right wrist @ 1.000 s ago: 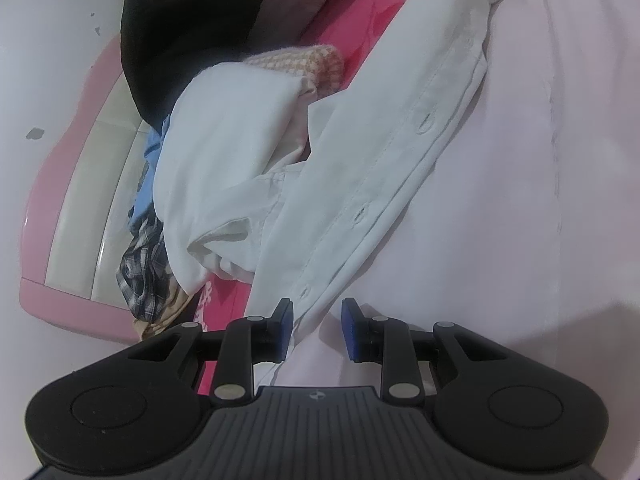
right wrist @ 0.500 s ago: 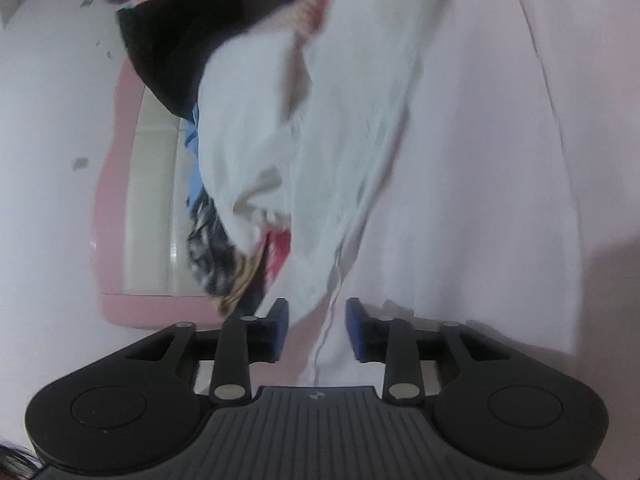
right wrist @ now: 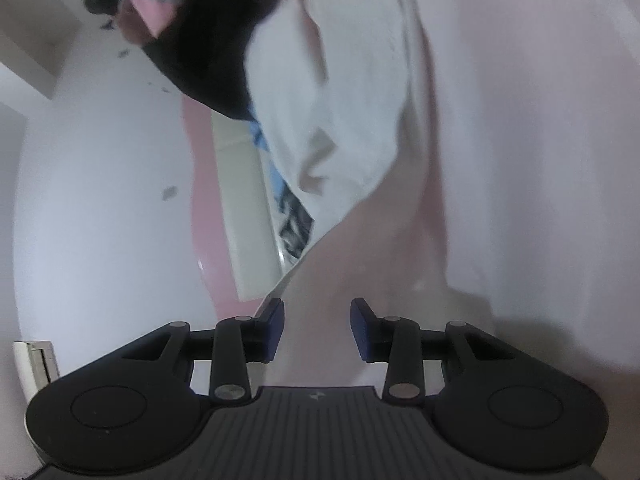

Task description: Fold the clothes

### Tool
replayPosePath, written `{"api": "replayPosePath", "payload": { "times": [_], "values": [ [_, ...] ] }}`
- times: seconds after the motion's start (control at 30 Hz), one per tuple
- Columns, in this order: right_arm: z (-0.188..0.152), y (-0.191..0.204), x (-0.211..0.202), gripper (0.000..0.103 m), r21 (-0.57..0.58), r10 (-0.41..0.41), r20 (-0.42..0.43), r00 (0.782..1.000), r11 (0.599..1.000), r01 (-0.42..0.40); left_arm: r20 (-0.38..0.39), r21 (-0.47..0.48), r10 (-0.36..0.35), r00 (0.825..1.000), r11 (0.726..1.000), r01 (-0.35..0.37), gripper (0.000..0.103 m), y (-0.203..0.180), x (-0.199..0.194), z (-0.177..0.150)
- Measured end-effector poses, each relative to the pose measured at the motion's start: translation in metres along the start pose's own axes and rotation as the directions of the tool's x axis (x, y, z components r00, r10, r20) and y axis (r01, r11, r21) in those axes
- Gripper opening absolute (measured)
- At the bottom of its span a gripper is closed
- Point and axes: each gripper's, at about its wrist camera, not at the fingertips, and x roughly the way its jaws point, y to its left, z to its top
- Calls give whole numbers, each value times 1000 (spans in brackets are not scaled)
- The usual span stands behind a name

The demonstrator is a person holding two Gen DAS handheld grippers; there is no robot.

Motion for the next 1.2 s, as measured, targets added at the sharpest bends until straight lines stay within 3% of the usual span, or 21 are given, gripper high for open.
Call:
{"api": "replayPosePath", "payload": {
  "times": [0.33,0.6,0.7,0.77,0.87,0.97,1.13,1.2],
  "values": [
    [7,5,-9,40,11,22,66,998,1000,-23,-85,11,-84,993,996,85,1,-16,21,-16],
    [15,1,-8,39,-9,-51,38,998,999,51,-109,10,-113,988,993,115,1,-24,27,-22],
    [13,-1,-7,34,-34,-69,26,997,997,70,-121,8,-111,986,994,113,1,-24,29,-25],
    [11,11,-14,17,-103,-112,47,993,988,116,-132,4,-108,985,994,109,1,-24,31,-27],
    [5,34,-30,3,-223,-188,98,977,953,205,-154,-6,-110,982,994,110,1,-22,36,-32],
    [-1,57,-46,1,-335,-255,157,954,895,294,-187,-14,-122,975,992,122,1,-20,46,-38],
    [-10,96,-73,1,-493,-343,272,899,753,436,-262,-34,-175,949,984,172,1,-19,74,-53],
    [-15,105,-89,1,-521,-390,326,861,686,508,-294,-37,-200,935,980,198,1,-21,87,-62]
  ]
}}
